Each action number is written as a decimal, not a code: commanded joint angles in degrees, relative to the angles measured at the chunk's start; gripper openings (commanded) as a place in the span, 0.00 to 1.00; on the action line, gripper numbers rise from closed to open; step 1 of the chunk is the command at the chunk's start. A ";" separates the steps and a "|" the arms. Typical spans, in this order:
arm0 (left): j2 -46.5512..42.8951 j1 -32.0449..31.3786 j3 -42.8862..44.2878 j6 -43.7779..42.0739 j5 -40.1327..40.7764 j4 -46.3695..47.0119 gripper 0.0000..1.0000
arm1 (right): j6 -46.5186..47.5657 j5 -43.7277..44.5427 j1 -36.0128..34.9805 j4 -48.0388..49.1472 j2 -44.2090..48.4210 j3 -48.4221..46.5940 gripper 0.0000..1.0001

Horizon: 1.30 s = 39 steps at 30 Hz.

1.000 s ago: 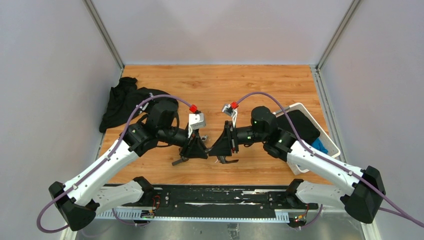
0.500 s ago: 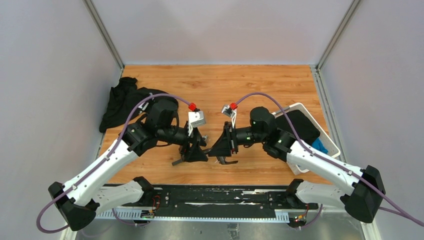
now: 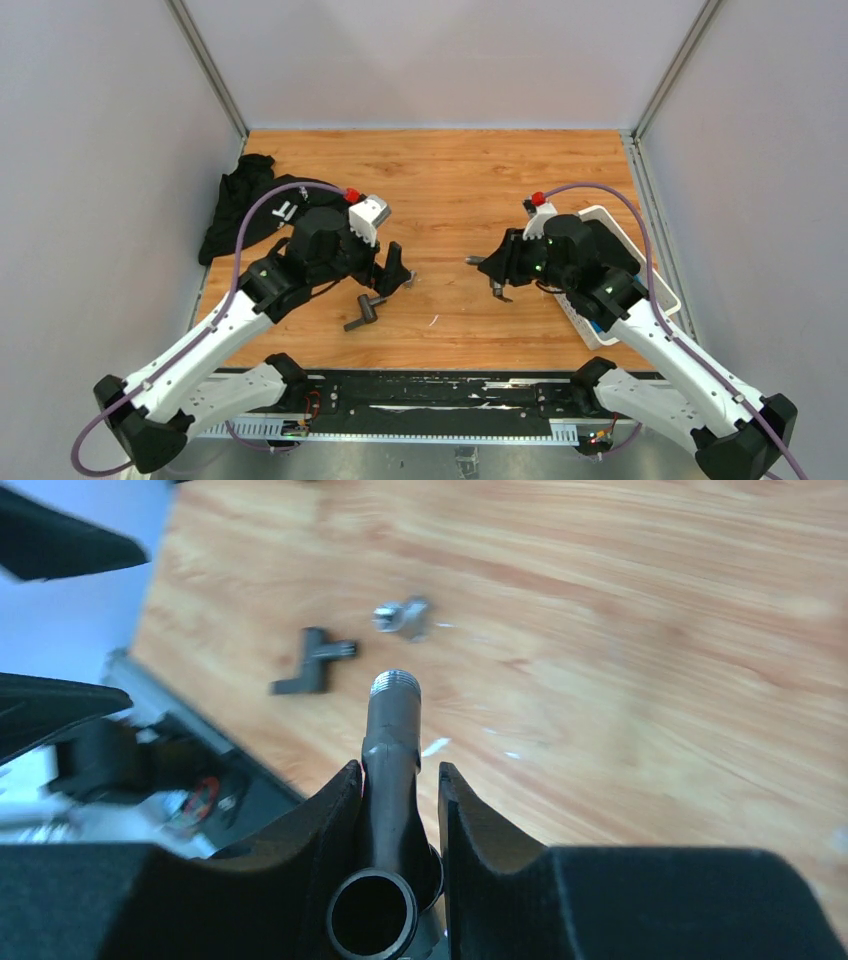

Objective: Install the water faucets
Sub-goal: Adjust the water faucet at the center of the board, then pick up the adaptor at the center of the board.

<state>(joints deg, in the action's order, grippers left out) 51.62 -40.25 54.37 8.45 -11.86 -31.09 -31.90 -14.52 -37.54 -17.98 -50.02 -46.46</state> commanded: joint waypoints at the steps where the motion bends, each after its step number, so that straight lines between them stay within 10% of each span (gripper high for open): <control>1: 4.73 0.26 -5.34 10.55 16.01 10.02 1.00 | 0.88 13.27 2.84 -10.74 0.65 -2.40 0.00; 17: 39.56 -1.40 9.15 0.71 15.56 0.04 0.98 | -0.02 10.43 2.84 -9.97 1.63 -1.22 0.00; 30: 47.76 -2.03 11.56 0.23 14.18 1.23 1.00 | 0.43 9.12 2.87 -10.26 1.57 -1.18 0.00; 39: 50.56 -2.03 12.02 -0.89 13.00 -1.20 0.56 | 0.26 7.96 2.85 -9.71 1.02 -1.13 0.00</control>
<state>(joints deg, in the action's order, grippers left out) 102.19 -41.98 66.13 8.23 1.52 -31.05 -31.70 -5.89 -35.24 -28.32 -49.04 -46.54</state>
